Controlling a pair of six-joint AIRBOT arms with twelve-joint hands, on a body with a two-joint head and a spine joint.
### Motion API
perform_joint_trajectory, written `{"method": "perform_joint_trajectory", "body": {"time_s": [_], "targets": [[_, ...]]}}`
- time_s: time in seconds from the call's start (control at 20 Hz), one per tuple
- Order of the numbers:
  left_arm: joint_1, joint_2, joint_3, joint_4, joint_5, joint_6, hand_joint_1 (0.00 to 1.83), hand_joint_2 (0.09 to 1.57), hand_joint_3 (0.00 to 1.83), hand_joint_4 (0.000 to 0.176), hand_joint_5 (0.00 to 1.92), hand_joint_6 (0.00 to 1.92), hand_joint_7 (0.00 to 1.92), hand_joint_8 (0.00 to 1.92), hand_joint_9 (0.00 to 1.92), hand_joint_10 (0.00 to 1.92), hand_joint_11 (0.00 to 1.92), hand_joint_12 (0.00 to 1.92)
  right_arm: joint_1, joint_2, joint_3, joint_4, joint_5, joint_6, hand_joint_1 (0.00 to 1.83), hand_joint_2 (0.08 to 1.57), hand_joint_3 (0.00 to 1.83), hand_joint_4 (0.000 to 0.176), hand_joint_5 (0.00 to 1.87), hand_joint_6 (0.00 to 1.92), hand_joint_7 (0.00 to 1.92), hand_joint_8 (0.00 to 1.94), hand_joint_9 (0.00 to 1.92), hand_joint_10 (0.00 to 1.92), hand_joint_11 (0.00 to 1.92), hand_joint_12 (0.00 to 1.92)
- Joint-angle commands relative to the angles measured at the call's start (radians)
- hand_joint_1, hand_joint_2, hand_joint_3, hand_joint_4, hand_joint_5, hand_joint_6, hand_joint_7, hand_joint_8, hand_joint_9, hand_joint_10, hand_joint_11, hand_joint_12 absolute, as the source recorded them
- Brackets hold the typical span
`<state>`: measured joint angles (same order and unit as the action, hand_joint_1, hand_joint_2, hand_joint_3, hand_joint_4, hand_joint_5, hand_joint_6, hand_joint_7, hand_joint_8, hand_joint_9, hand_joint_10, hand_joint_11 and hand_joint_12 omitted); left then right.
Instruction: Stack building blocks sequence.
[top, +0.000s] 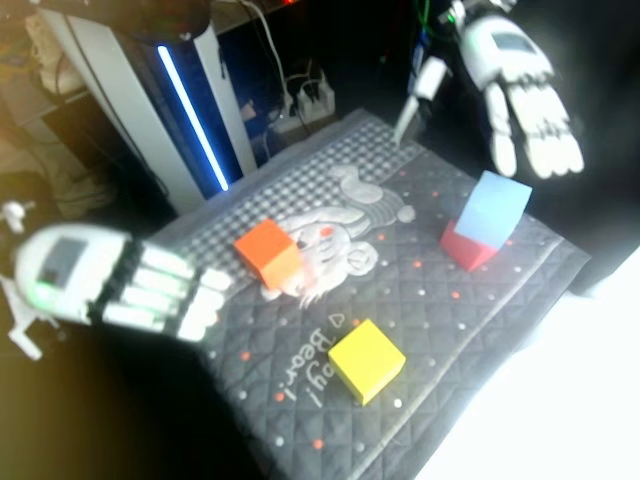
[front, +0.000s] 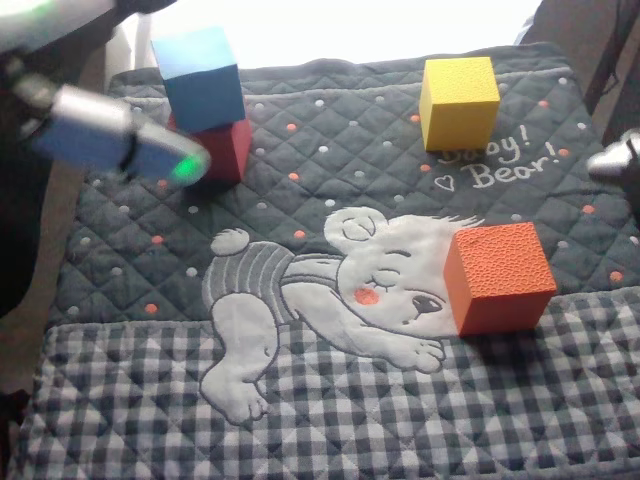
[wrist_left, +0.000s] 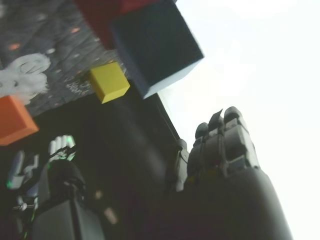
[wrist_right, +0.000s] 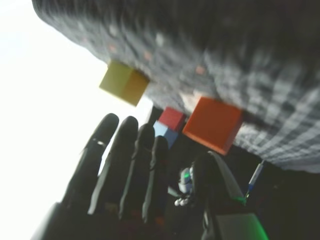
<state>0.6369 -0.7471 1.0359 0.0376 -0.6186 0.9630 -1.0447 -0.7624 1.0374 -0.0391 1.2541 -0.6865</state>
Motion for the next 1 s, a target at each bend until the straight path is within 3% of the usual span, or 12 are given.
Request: {"method": "perform_joint_trajectory", "body": {"time_s": [0.0, 0.2, 0.35, 0.4, 0.5, 0.55, 0.6, 0.7, 0.75, 0.8, 0.85, 0.95], "targets": [[0.029, 0.026, -0.025, -0.045, -0.229, 0.000, 0.65, 0.81, 0.00, 0.176, 0.00, 0.00, 0.00, 0.00, 0.00, 0.00, 0.00, 0.00, 0.027, 0.003, 0.000, 0.008, 0.121, -0.002, 0.83, 1.34, 0.00, 0.000, 0.52, 0.00, 0.55, 0.00, 0.53, 0.01, 0.31, 0.56], [0.178, 0.060, -0.104, -0.083, -0.348, -0.030, 0.63, 0.81, 0.00, 0.176, 0.00, 0.00, 0.00, 0.00, 0.00, 0.00, 0.00, 0.00, 0.096, -0.009, 0.009, -0.032, 0.108, -0.009, 0.89, 1.33, 0.00, 0.000, 0.55, 0.00, 0.55, 0.00, 0.53, 0.00, 0.13, 0.80], [0.274, 0.046, -0.117, -0.103, -0.390, -0.094, 0.71, 0.75, 0.00, 0.176, 0.00, 0.00, 0.00, 0.00, 0.00, 0.00, 0.00, 0.00, 0.242, -0.055, 0.035, -0.145, -0.032, -0.012, 0.76, 1.25, 0.00, 0.000, 0.53, 0.00, 0.49, 0.00, 0.42, 0.00, 0.00, 0.78], [0.316, 0.038, -0.117, -0.119, -0.421, -0.118, 0.77, 0.74, 0.00, 0.176, 0.00, 0.00, 0.00, 0.00, 0.00, 0.00, 0.00, 0.00, 0.271, -0.070, 0.041, -0.181, -0.067, -0.007, 0.68, 1.20, 0.00, 0.017, 0.49, 0.00, 0.48, 0.00, 0.47, 0.01, 0.03, 0.84], [0.397, 0.019, -0.118, -0.170, -0.493, -0.162, 0.69, 0.76, 0.00, 0.176, 0.00, 0.00, 0.00, 0.00, 0.00, 0.00, 0.00, 0.00, 0.296, -0.097, 0.050, -0.233, -0.094, 0.029, 0.73, 1.08, 0.00, 0.055, 0.44, 0.00, 0.42, 0.00, 0.46, 0.00, 0.06, 0.94], [0.421, 0.012, -0.118, -0.186, -0.513, -0.175, 0.68, 0.77, 0.00, 0.176, 0.00, 0.00, 0.00, 0.00, 0.00, 0.00, 0.00, 0.00, 0.298, -0.106, 0.053, -0.246, -0.097, 0.049, 0.67, 1.07, 0.00, 0.054, 0.40, 0.00, 0.40, 0.00, 0.46, 0.00, 0.06, 0.93], [0.438, 0.005, -0.118, -0.200, -0.528, -0.186, 0.68, 0.77, 0.00, 0.176, 0.00, 0.00, 0.00, 0.00, 0.00, 0.00, 0.00, 0.00, 0.298, -0.114, 0.056, -0.253, -0.099, 0.059, 0.61, 1.04, 0.00, 0.085, 0.35, 0.00, 0.33, 0.00, 0.41, 0.00, 0.11, 0.87], [0.464, -0.002, -0.119, -0.219, -0.550, -0.199, 0.68, 0.77, 0.00, 0.176, 0.00, 0.00, 0.00, 0.00, 0.00, 0.00, 0.00, 0.00, 0.298, -0.129, 0.063, -0.268, -0.117, 0.082, 0.70, 1.00, 0.00, 0.087, 0.31, 0.00, 0.29, 0.00, 0.38, 0.00, 0.08, 0.84], [0.477, -0.003, -0.120, -0.227, -0.561, -0.204, 0.70, 0.77, 0.00, 0.176, 0.00, 0.00, 0.00, 0.00, 0.00, 0.00, 0.00, 0.00, 0.297, -0.139, 0.069, -0.268, -0.129, 0.093, 0.78, 1.00, 0.00, 0.114, 0.27, 0.01, 0.19, 0.00, 0.17, 0.01, 0.02, 0.36], [0.485, -0.003, -0.121, -0.232, -0.565, -0.209, 0.71, 0.77, 0.00, 0.176, 0.00, 0.00, 0.00, 0.00, 0.00, 0.00, 0.00, 0.00, 0.296, -0.146, 0.074, -0.268, -0.140, 0.097, 0.80, 0.95, 0.00, 0.151, 0.21, 0.00, 0.12, 0.00, 0.09, 0.00, 0.00, 0.21], [0.492, -0.003, -0.121, -0.236, -0.570, -0.214, 0.71, 0.77, 0.00, 0.176, 0.00, 0.00, 0.00, 0.00, 0.00, 0.00, 0.00, 0.00, 0.296, -0.155, 0.079, -0.268, -0.154, 0.097, 0.70, 0.92, 0.00, 0.171, 0.16, 0.00, 0.11, 0.00, 0.11, 0.01, 0.08, 0.22], [0.501, -0.005, -0.119, -0.242, -0.575, -0.216, 0.72, 0.79, 0.00, 0.174, 0.00, 0.00, 0.00, 0.00, 0.00, 0.00, 0.00, 0.00, 0.297, -0.177, 0.097, -0.271, -0.182, 0.103, 0.72, 0.85, 0.00, 0.158, 0.11, 0.00, 0.12, 0.00, 0.13, 0.01, 0.12, 0.26]]}}
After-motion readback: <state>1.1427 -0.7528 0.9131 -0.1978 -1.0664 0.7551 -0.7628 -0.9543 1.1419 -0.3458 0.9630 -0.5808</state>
